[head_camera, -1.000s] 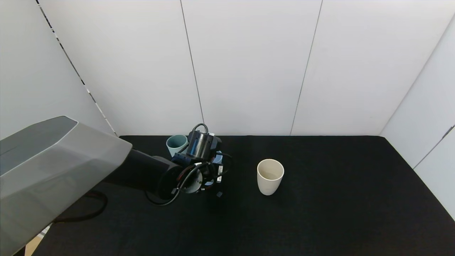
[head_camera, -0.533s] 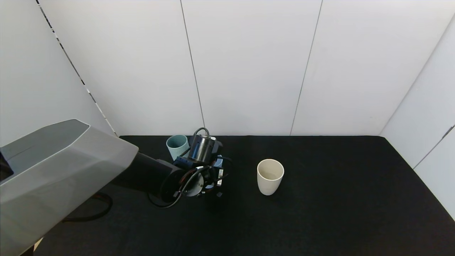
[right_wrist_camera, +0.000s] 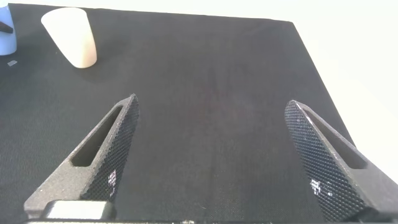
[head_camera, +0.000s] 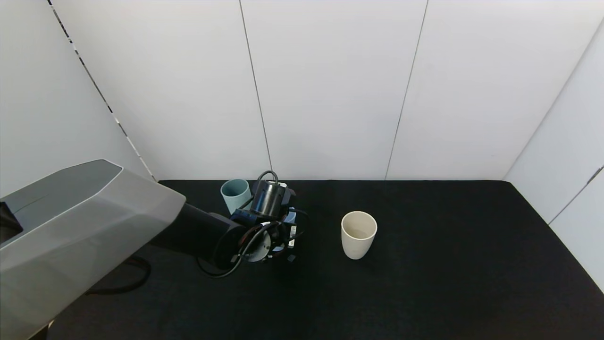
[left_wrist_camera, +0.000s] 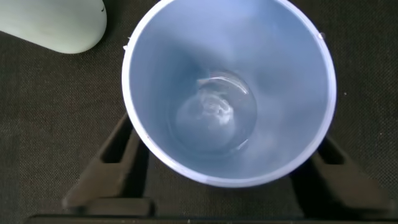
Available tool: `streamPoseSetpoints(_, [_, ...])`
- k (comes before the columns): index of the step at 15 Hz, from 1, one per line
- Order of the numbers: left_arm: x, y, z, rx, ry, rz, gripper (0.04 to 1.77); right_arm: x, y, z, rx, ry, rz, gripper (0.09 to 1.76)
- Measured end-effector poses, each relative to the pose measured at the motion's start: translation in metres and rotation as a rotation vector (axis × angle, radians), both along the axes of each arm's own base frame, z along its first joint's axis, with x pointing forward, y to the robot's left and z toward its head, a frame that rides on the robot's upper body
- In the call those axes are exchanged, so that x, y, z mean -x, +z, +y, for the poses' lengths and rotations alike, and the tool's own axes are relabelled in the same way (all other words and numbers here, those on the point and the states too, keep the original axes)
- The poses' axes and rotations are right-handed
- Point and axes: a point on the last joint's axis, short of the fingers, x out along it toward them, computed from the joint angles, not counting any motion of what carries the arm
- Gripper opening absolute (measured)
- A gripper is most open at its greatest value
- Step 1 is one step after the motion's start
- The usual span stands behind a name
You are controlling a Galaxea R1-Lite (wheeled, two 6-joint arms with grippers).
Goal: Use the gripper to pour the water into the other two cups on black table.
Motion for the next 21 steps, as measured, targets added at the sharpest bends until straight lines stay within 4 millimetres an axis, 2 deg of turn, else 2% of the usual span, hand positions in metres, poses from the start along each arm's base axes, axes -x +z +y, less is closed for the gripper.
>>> streamPoseSetpoints(8, [0.009,0.009,0.002,-0.005,-0.006,-0.013,1.58,0.000,0.000,0.000,0.000,0.000,0.000,1.71])
streamPoseSetpoints(15, [0.028,0.043,0.007,0.009,-0.024,-0.067,1.66,0.000,0.000,0.000,0.000,0.000,0.000,1.71])
streamPoseSetpoints(21, [0.061,0.076,0.019,-0.005,-0.015,-0.134,1.69,0.000,0.000,0.000,0.000,0.000,0.000,1.71])
